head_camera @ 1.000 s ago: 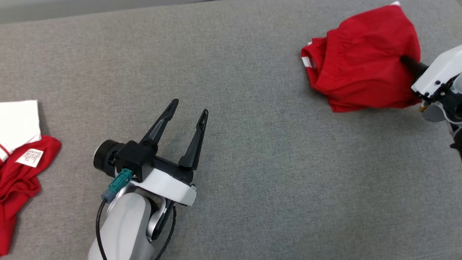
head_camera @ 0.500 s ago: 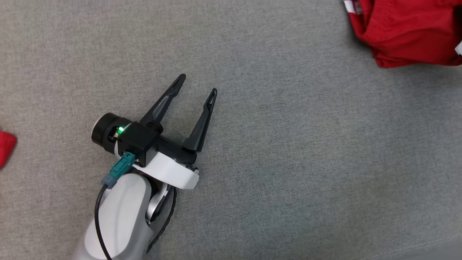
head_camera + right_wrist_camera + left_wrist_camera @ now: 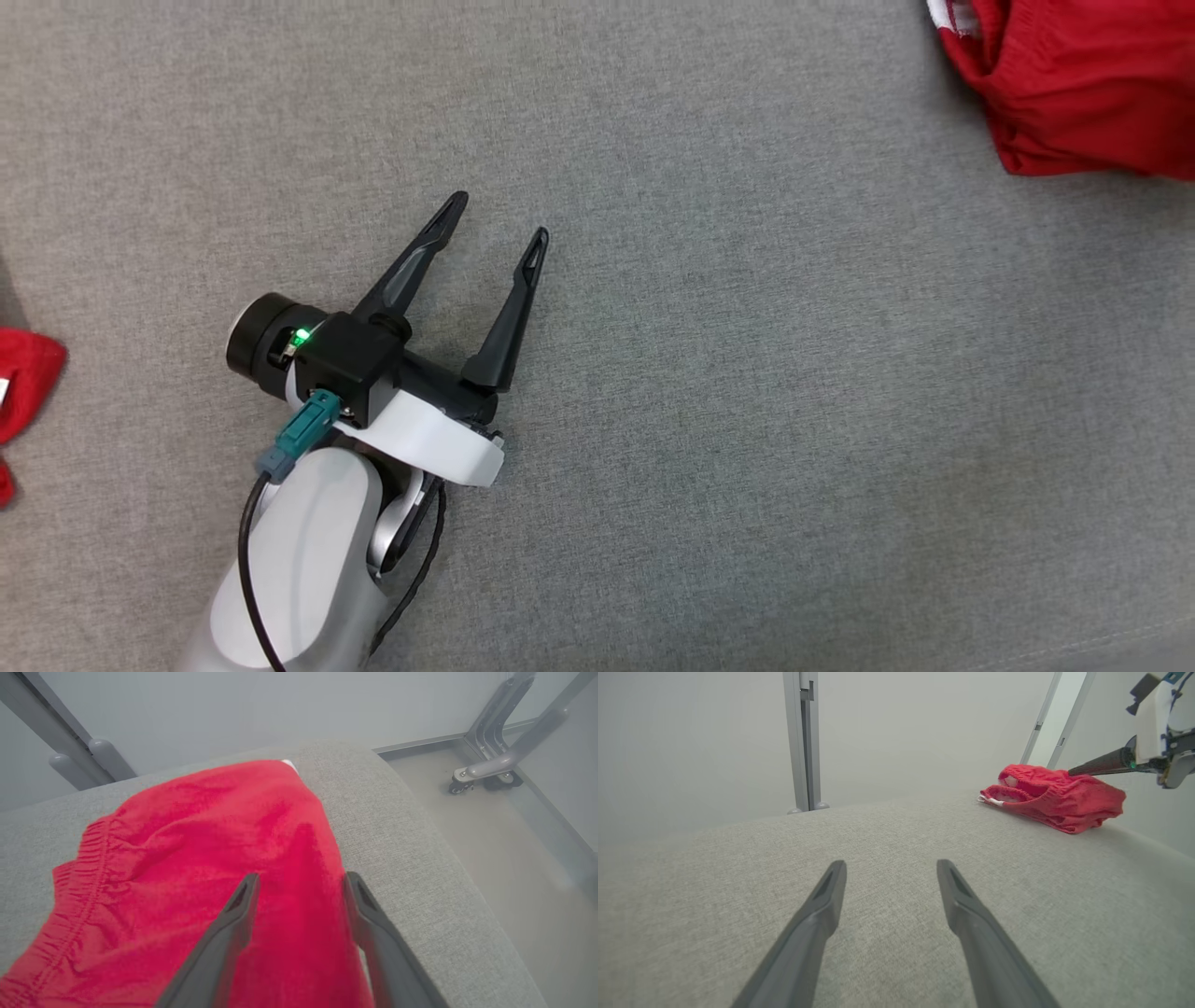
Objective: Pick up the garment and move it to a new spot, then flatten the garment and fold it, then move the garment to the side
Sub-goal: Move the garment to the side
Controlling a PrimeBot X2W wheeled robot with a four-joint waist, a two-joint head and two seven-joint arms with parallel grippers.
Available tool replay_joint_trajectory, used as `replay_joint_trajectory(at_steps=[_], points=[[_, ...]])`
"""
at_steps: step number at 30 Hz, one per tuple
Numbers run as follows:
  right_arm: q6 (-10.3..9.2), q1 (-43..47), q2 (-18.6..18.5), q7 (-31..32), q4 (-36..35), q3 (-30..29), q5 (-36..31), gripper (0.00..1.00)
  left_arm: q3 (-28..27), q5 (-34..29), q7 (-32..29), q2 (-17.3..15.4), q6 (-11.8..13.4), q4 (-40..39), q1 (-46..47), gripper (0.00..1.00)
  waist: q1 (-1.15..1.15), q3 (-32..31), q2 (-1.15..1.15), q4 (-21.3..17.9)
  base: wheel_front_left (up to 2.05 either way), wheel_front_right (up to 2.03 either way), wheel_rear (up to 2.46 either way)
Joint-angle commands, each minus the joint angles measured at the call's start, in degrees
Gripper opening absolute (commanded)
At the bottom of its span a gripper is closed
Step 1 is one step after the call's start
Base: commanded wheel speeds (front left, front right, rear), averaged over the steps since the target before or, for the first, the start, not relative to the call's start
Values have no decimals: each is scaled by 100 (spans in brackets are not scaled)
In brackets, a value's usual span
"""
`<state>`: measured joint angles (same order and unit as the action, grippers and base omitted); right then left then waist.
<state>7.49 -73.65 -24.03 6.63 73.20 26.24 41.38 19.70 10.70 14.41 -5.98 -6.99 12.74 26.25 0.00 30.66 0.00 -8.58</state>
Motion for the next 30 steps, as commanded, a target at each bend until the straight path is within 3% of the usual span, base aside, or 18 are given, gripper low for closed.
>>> replay_joint_trajectory(at_steps=[1,15,19,30], points=[[2,-47,-16,-87,33,1,-99,100,-21,48,30,-15,34,21,-22,100,0,-84,0,-17,0,0,0],[2,401,260,-861,-52,254,-711,100,-323,296,69,-139,204,151,-603,100,0,-1365,0,-196,0,0,0],[2,707,345,-1036,-399,323,-522,100,-516,375,75,-213,294,78,-844,100,0,-1705,0,-158,0,0,0],[2,1951,-5,-1642,-1745,358,-2,100,-867,492,74,-262,427,-178,-1378,100,0,-2341,0,286,0,0,0]])
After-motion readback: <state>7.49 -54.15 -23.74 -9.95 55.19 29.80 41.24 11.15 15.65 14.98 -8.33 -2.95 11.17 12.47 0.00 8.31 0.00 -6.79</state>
